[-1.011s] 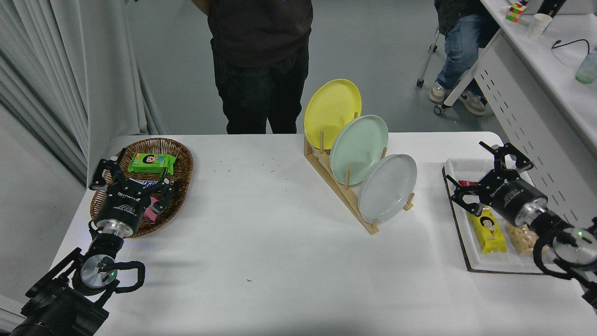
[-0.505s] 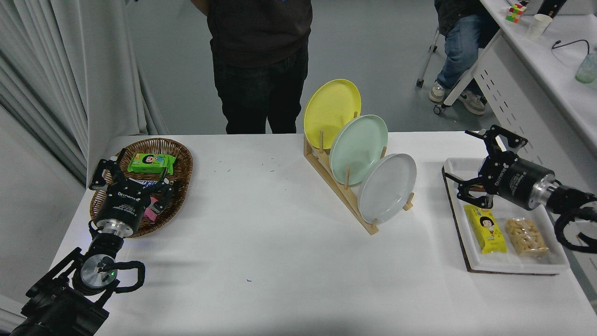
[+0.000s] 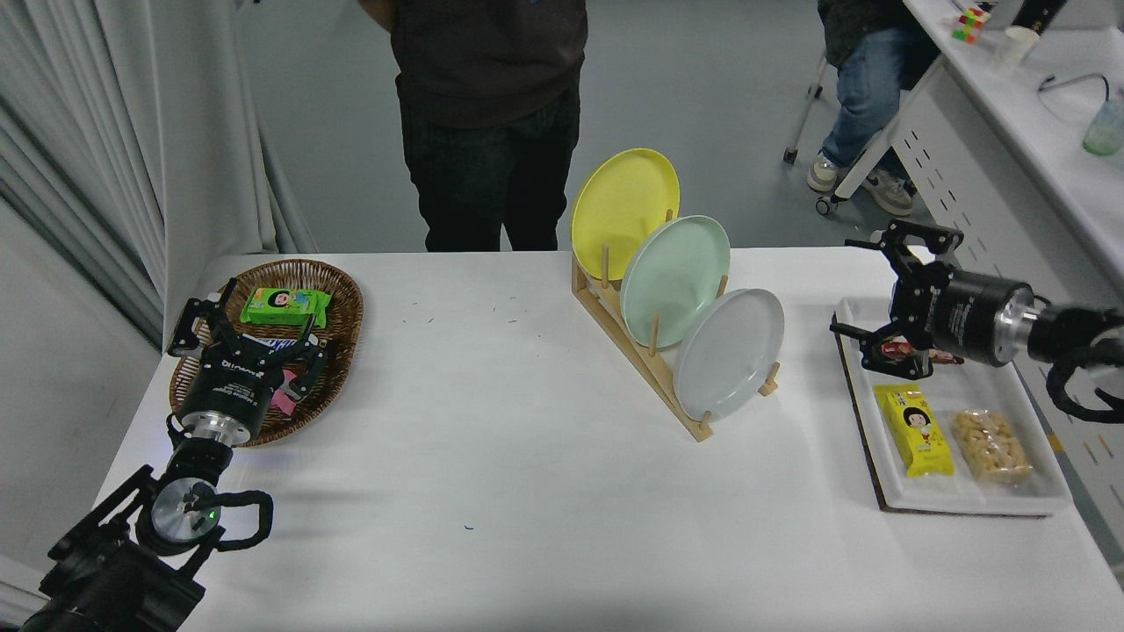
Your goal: Place the plate on the table
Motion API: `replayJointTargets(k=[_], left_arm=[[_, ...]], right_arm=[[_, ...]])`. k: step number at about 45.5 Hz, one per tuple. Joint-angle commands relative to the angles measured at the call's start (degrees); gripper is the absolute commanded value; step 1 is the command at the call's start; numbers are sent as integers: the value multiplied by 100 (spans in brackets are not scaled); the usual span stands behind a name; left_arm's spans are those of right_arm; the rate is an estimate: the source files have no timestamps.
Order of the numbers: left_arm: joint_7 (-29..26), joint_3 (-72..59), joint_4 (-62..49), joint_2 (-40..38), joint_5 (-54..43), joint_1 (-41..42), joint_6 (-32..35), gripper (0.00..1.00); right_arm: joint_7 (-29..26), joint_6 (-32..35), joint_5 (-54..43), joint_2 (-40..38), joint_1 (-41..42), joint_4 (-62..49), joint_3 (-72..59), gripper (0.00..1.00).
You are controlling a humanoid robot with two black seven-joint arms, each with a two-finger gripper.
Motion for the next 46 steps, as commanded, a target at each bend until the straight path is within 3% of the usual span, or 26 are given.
replayJointTargets(k=[1, 29, 34, 46], left_arm=[[0, 0, 0, -1, -1, -2, 0, 98], [0, 0, 0, -1, -1, -2, 0, 98], [0, 0, 0, -1, -1, -2, 0, 98], [0, 0, 0, -1, -1, -2, 0, 98]], right_arm=[[-66, -238, 444, 45, 843, 8, -1173, 95], [-57, -282, 357, 624, 896, -62, -1261, 95], [-57, -299, 357, 677, 1010, -62, -1278, 100], [-118, -361, 339, 801, 1344, -62, -1296, 100]])
